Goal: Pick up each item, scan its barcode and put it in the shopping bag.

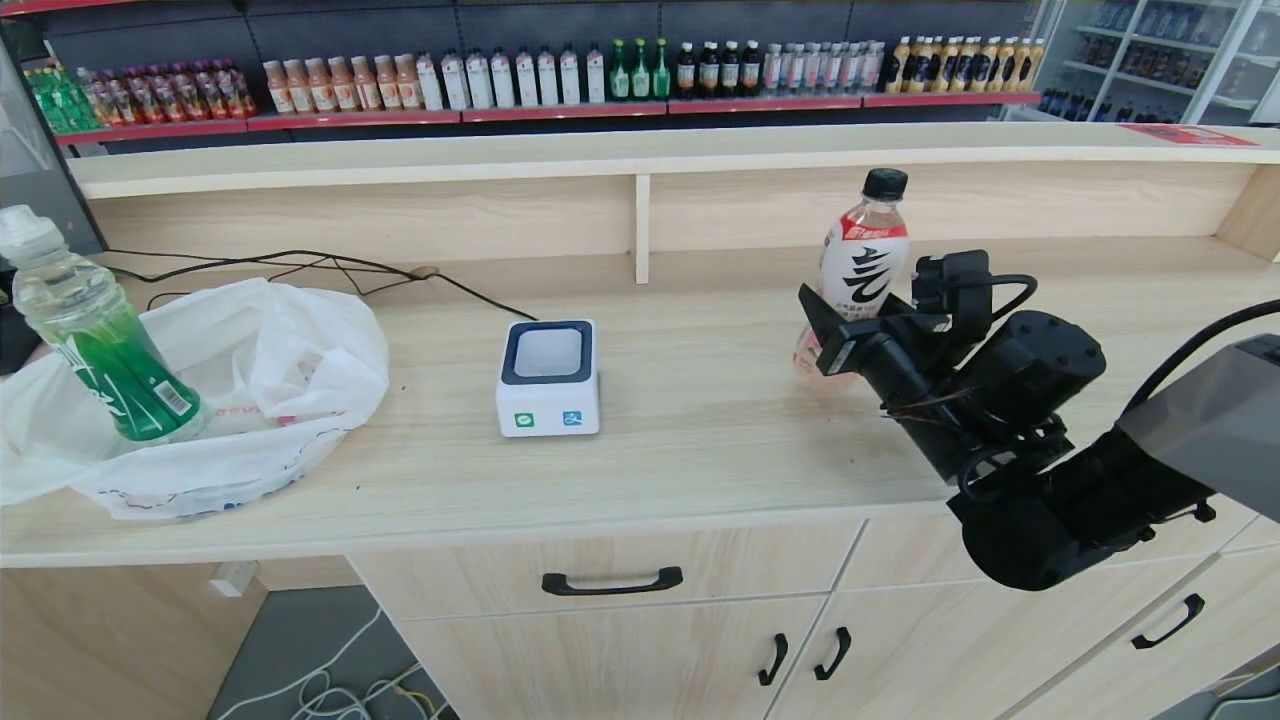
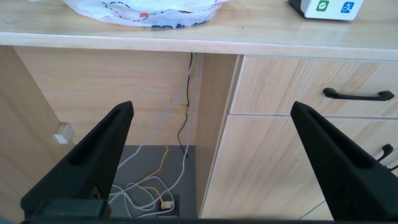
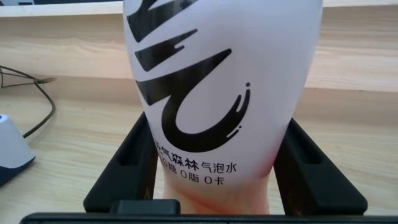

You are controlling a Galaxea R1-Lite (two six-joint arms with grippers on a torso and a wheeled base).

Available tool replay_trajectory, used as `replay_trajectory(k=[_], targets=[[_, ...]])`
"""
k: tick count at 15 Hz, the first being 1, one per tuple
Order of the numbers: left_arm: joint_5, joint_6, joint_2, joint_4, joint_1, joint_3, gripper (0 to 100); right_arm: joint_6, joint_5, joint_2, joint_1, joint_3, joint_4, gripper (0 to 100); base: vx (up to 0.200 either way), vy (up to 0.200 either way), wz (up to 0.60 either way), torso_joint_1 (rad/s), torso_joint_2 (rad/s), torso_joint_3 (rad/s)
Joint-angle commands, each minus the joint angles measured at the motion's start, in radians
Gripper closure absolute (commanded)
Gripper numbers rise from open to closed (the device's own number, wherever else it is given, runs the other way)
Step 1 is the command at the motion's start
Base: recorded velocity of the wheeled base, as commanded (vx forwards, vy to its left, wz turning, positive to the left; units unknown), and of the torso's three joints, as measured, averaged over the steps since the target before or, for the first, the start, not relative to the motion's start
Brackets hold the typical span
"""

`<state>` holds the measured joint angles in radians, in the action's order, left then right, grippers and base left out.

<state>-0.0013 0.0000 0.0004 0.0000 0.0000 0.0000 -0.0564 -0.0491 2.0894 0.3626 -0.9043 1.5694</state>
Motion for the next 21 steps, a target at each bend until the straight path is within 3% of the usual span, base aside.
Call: replay_trajectory(k=[1, 12, 21], targets=[[0.0, 0.0, 0.0, 0.0, 0.0, 0.0, 0, -0.002, 0.0, -0.049, 0.007, 0.03, 0.001, 100, 0.0, 0.0, 0.0, 0.0, 0.0, 0.0], [0.0, 0.0, 0.0, 0.0, 0.0, 0.0, 0, 0.003, -0.003, -0.227, 0.157, 0.22, 0.001, 100, 0.0, 0.0, 0.0, 0.0, 0.0, 0.0], [0.0, 0.0, 0.0, 0.0, 0.0, 0.0, 0, -0.026, -0.003, -0.585, 0.21, 0.538, 0.001, 100, 0.0, 0.0, 0.0, 0.0, 0.0, 0.0]])
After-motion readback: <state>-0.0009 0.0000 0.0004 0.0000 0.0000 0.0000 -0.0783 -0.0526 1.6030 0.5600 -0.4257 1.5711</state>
